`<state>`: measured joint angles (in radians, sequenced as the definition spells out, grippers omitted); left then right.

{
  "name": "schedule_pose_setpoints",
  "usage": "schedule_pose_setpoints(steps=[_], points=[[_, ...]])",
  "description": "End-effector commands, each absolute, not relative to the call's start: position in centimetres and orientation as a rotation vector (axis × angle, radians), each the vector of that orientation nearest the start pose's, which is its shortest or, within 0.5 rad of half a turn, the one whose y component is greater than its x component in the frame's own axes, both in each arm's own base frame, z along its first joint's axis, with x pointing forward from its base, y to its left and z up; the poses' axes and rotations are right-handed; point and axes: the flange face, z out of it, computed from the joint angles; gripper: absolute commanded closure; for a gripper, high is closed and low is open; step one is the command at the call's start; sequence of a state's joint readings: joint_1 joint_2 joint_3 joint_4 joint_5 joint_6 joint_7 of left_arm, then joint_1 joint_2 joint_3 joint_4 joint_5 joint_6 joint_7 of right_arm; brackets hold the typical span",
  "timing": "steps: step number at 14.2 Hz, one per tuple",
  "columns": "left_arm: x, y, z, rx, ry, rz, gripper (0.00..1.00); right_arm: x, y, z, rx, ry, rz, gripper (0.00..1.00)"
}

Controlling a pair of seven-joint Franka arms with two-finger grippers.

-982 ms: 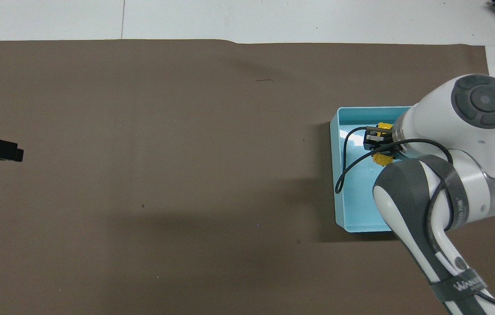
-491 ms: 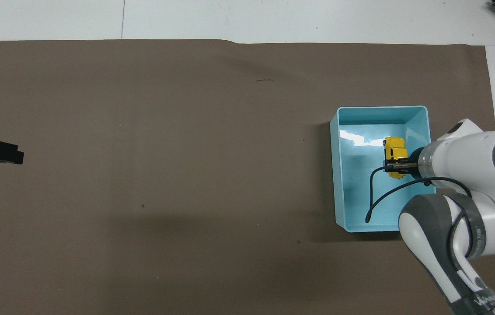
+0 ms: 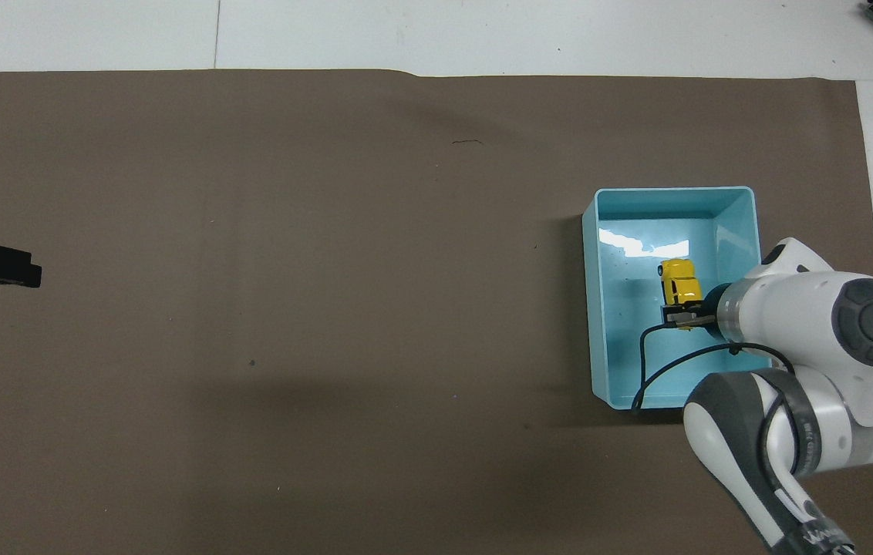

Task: Wind up and store yellow beetle car
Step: 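Lower the car into the blue bin and open the right gripper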

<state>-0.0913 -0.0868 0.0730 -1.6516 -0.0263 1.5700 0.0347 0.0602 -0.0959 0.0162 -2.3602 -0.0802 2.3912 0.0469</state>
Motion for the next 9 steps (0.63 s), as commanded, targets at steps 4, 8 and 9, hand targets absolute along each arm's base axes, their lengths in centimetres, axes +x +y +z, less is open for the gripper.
schedule_pose_setpoints(steps=[4, 8, 9], points=[[52.5, -0.1, 63.9, -3.157, 0.032, 0.007, 0.00, 47.8, 3.7, 34.1, -3.158, -0.173, -0.228, 1.00], [52.5, 0.0, 63.9, -3.157, 0.030, 0.007, 0.00, 46.4, 4.4, 31.1, -3.146, -0.209, -0.269, 1.00], [52.5, 0.0, 63.9, -3.157, 0.030, 0.007, 0.00, 46.4, 4.3, 31.1, -3.146, -0.214, -0.268, 1.00]])
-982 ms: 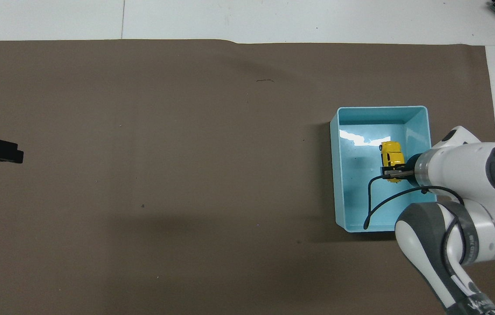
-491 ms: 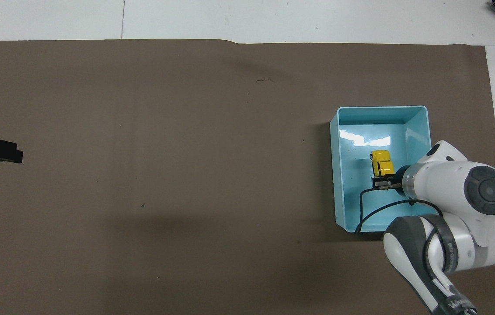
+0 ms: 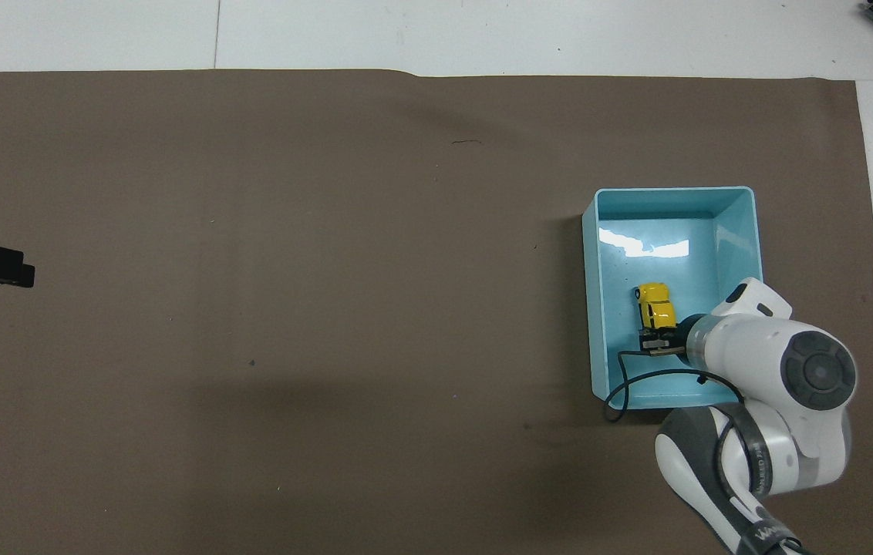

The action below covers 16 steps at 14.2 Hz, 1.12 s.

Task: Wind up and store yellow beetle car
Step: 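Lower the car into the blue bin and open the right gripper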

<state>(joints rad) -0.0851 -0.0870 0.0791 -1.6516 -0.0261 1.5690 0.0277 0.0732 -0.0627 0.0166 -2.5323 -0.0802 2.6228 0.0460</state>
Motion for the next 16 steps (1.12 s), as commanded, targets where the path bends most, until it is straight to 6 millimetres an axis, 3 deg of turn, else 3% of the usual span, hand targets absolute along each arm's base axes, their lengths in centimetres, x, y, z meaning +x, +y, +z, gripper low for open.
schedule_pose_setpoints(steps=[1, 2, 3, 4, 5, 7, 9, 14, 16], points=[[52.5, 0.0, 63.9, -3.157, 0.032, 0.007, 0.00, 46.4, 4.4, 31.0, -3.146, -0.219, -0.266, 1.00], [52.5, 0.0, 63.9, -3.157, 0.032, 0.007, 0.00, 46.5, 4.4, 30.3, -3.145, -0.217, -0.263, 1.00], [52.5, -0.1, 63.9, -3.157, 0.035, 0.007, 0.00, 46.5, 4.3, 30.2, -3.144, -0.220, -0.268, 0.91], [52.5, -0.1, 63.9, -3.157, 0.035, 0.007, 0.00, 46.5, 4.4, 30.1, -3.145, -0.217, -0.261, 0.52], [52.5, 0.0, 63.9, -3.157, 0.030, 0.007, 0.00, 46.6, 4.2, 30.1, -3.146, -0.208, -0.261, 0.01], [52.5, 0.0, 63.9, -3.157, 0.030, 0.007, 0.00, 47.0, 3.9, 31.0, -3.147, -0.207, -0.273, 0.00], [52.5, -0.1, 63.9, -3.157, 0.035, 0.007, 0.00, 47.9, 3.7, 33.1, -3.152, -0.197, -0.266, 0.00], [52.5, -0.1, 63.9, -3.157, 0.035, 0.007, 0.00, 52.3, 2.2, 42.1, -3.177, -0.128, -0.170, 0.00], [52.5, 0.0, 63.9, -3.157, 0.030, 0.007, 0.00, 53.9, 0.3, 44.8, -3.185, -0.065, -0.130, 0.00]])
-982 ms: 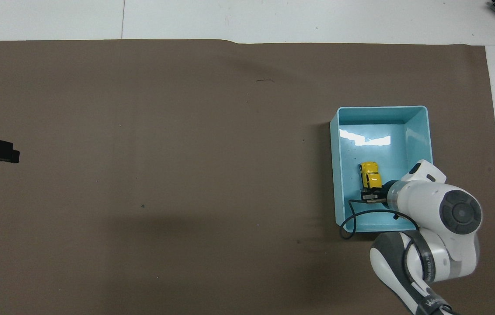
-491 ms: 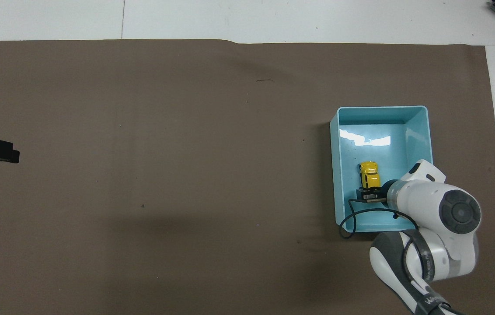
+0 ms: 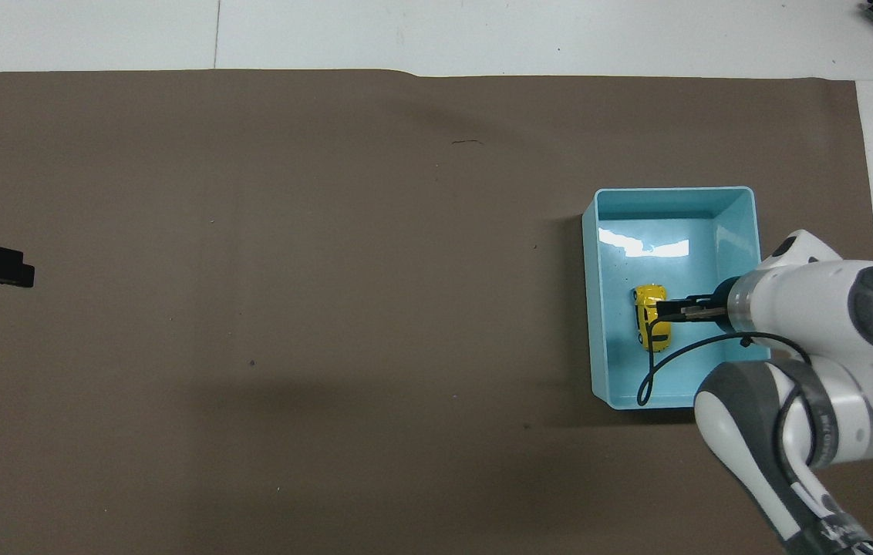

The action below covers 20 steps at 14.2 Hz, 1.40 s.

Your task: Wind up and store yellow beetle car

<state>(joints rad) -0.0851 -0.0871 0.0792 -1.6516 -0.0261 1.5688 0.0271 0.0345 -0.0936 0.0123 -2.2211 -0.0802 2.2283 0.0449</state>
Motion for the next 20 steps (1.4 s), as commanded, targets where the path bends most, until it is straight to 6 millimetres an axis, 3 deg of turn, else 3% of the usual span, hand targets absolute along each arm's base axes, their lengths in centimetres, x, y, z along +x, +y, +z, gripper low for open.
schedule_pose_setpoints(steps=[1, 6, 13, 17, 20], points=[[52.5, -0.2, 63.9, -3.157, 0.035, 0.007, 0.00, 54.5, -0.2, 46.3, -3.186, -0.034, -0.118, 0.00], [52.5, 0.0, 63.9, -3.157, 0.032, 0.007, 0.00, 56.2, -1.0, 52.9, -3.179, 0.117, -0.041, 0.00], [52.5, 0.0, 63.9, -3.157, 0.032, 0.007, 0.00, 54.6, -0.8, 62.0, -3.168, 0.210, 0.077, 0.00], [52.5, 0.0, 63.9, -3.157, 0.030, 0.007, 0.00, 54.2, -0.4, 63.4, -3.113, 0.213, 0.122, 0.00], [52.5, 0.0, 63.9, -3.157, 0.030, 0.007, 0.00, 54.1, -0.4, 62.7, -3.117, 0.214, 0.097, 0.00]])
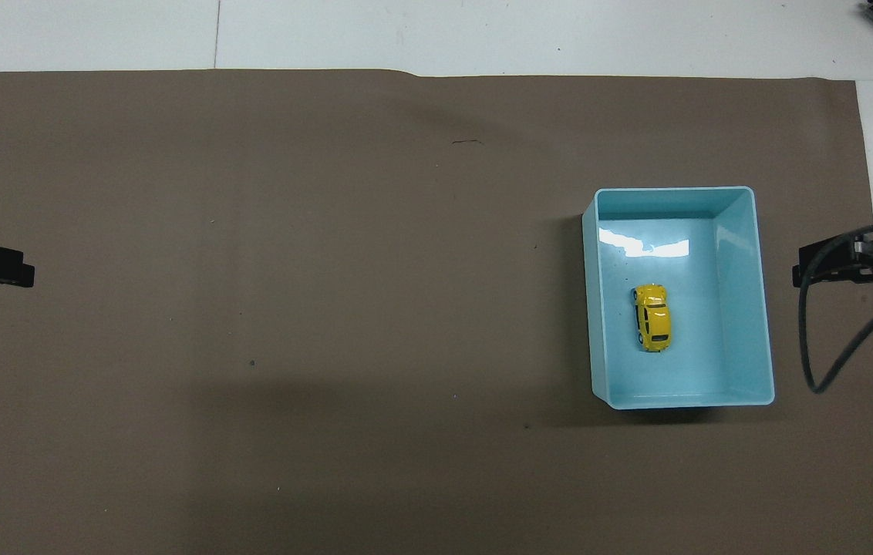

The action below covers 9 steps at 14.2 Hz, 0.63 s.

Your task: Wind up and store yellow beetle car

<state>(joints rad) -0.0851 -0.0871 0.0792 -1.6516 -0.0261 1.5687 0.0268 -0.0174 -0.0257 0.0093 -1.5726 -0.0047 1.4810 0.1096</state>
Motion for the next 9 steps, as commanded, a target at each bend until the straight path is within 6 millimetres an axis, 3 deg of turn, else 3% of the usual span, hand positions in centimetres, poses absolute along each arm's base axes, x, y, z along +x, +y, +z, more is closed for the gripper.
schedule_pose_setpoints(steps=[1, 9], points=[[52.45, -0.01, 63.93, -3.157, 0.030, 0.007, 0.00, 54.14, -0.51, 62.61, -3.117, 0.212, 0.095, 0.00], [52.45, -0.01, 63.93, -3.157, 0.030, 0.007, 0.00, 54.05, -0.36, 62.68, -3.119, 0.203, 0.088, 0.00]])
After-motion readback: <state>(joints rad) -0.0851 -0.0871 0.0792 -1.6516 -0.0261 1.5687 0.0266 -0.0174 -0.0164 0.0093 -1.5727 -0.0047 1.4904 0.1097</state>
